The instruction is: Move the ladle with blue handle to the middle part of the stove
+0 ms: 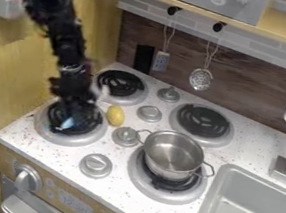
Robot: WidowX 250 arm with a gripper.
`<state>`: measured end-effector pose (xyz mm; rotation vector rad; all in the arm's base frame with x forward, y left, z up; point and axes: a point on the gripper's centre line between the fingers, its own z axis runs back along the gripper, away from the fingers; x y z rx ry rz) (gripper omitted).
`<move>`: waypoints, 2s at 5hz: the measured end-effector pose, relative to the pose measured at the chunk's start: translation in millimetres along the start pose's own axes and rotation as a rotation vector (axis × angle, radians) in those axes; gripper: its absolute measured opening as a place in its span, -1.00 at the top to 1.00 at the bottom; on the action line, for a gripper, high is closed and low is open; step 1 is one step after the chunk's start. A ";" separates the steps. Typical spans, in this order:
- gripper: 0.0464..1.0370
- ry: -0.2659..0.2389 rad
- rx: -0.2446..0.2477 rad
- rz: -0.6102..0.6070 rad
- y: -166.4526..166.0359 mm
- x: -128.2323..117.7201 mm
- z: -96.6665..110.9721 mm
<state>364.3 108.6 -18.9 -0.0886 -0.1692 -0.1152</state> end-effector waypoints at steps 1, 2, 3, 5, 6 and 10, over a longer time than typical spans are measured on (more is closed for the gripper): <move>0.78 -0.020 -0.036 -0.044 -36.5 9.3 6.1; 0.78 -0.046 -0.050 -0.061 -69.3 23.8 2.1; 0.78 -0.061 -0.019 -0.026 -87.8 47.4 -11.2; 0.78 -0.048 0.057 0.059 -75.4 89.8 -41.0; 0.78 -0.052 0.063 0.078 -72.2 103.1 -39.8; -0.41 0.032 0.071 0.098 -70.6 111.2 -59.1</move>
